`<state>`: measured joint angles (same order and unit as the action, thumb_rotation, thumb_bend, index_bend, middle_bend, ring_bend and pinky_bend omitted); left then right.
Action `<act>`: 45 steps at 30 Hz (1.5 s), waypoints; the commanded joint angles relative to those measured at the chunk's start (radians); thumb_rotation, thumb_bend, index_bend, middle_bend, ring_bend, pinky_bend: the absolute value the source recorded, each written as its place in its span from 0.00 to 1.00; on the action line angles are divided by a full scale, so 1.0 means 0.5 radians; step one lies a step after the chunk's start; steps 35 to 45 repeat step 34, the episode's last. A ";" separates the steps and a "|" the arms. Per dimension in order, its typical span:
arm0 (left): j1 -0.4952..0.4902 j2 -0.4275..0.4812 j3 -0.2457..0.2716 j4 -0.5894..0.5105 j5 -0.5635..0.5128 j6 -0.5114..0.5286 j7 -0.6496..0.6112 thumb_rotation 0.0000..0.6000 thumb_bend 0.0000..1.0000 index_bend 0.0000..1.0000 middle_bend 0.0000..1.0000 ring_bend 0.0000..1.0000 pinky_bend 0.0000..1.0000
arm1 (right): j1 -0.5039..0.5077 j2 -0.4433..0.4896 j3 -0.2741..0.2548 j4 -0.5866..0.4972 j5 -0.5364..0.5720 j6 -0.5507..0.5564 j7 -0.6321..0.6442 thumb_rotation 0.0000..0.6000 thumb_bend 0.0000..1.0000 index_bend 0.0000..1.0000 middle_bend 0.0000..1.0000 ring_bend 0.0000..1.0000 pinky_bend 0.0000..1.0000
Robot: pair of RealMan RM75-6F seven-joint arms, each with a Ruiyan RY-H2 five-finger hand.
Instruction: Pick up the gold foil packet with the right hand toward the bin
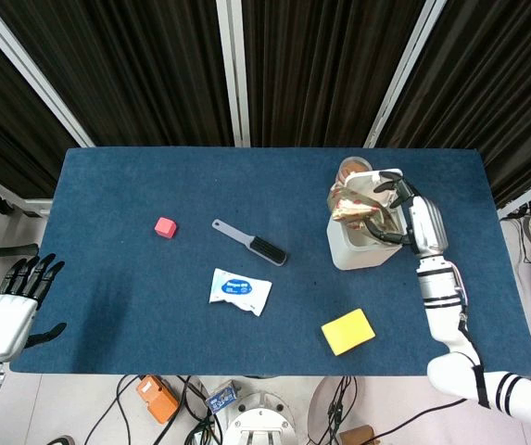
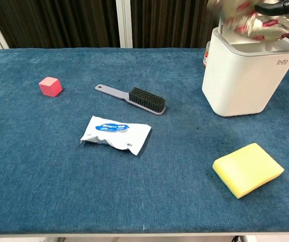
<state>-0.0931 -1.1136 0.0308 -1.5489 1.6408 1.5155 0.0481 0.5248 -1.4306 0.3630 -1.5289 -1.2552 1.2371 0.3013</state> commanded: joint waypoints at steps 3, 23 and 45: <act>0.000 0.000 0.000 0.001 0.000 0.000 0.000 1.00 0.09 0.00 0.00 0.00 0.00 | -0.025 0.042 -0.031 0.004 -0.044 0.001 0.038 1.00 0.34 0.00 0.27 0.18 0.38; 0.013 -0.008 -0.003 0.003 0.012 0.033 0.001 1.00 0.09 0.00 0.00 0.00 0.00 | -1.009 0.461 -0.908 -0.108 -0.824 0.950 -1.012 1.00 0.34 0.00 0.00 0.00 0.00; 0.015 -0.038 0.004 0.011 0.031 0.033 0.069 1.00 0.09 0.00 0.00 0.00 0.00 | -1.100 0.418 -0.923 -0.088 -0.778 0.862 -1.149 1.00 0.34 0.00 0.00 0.00 0.00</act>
